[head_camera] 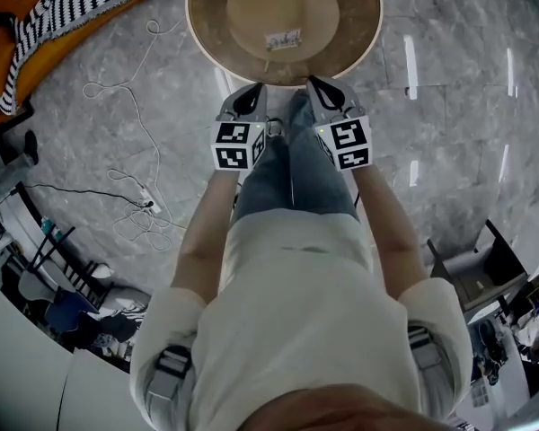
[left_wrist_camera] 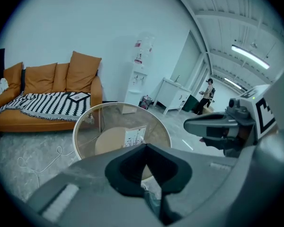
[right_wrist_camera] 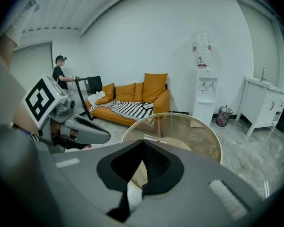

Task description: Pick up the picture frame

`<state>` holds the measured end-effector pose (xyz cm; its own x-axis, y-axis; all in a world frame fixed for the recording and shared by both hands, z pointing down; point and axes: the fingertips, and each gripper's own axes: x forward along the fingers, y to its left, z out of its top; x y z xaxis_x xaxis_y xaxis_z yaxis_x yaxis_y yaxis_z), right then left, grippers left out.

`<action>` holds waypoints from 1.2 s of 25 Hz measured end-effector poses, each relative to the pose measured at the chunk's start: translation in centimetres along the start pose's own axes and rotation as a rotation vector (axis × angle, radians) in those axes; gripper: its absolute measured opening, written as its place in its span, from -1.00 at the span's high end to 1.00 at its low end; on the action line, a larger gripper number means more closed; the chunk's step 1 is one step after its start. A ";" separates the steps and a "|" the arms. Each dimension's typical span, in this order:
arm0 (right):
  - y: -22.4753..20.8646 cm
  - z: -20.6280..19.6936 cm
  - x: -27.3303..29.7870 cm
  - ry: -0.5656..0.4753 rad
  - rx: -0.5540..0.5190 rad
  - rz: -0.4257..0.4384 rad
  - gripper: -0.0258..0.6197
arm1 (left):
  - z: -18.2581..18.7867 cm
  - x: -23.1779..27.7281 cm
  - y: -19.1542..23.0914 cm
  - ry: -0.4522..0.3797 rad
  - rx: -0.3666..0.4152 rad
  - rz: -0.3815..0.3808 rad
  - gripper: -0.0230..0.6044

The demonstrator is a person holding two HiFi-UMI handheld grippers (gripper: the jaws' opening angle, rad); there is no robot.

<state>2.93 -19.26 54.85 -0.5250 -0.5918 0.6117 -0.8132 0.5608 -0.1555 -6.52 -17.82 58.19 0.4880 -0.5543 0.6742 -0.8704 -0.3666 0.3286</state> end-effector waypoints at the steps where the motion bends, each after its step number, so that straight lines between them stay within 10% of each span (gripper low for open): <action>1: -0.5 -0.4 0.9 0.011 -0.003 0.010 0.92 | -0.3 1.0 0.4 0.010 -0.002 0.006 0.93; 13: -5.9 -6.7 10.1 0.146 0.018 0.064 0.90 | -4.6 11.4 3.8 0.165 0.003 0.020 0.84; 19: -6.6 -9.0 13.6 0.208 -0.034 0.116 0.46 | -6.8 14.6 5.3 0.217 0.027 0.015 0.50; 30: -7.7 -12.3 18.9 0.291 -0.104 0.177 0.26 | -8.3 19.2 7.2 0.251 0.100 0.030 0.21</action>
<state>2.35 -27.62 77.09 -0.5496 -0.2992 0.7800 -0.6786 0.7045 -0.2079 -3.98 -24.88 79.01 0.4199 -0.3679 0.8297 -0.8673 -0.4318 0.2476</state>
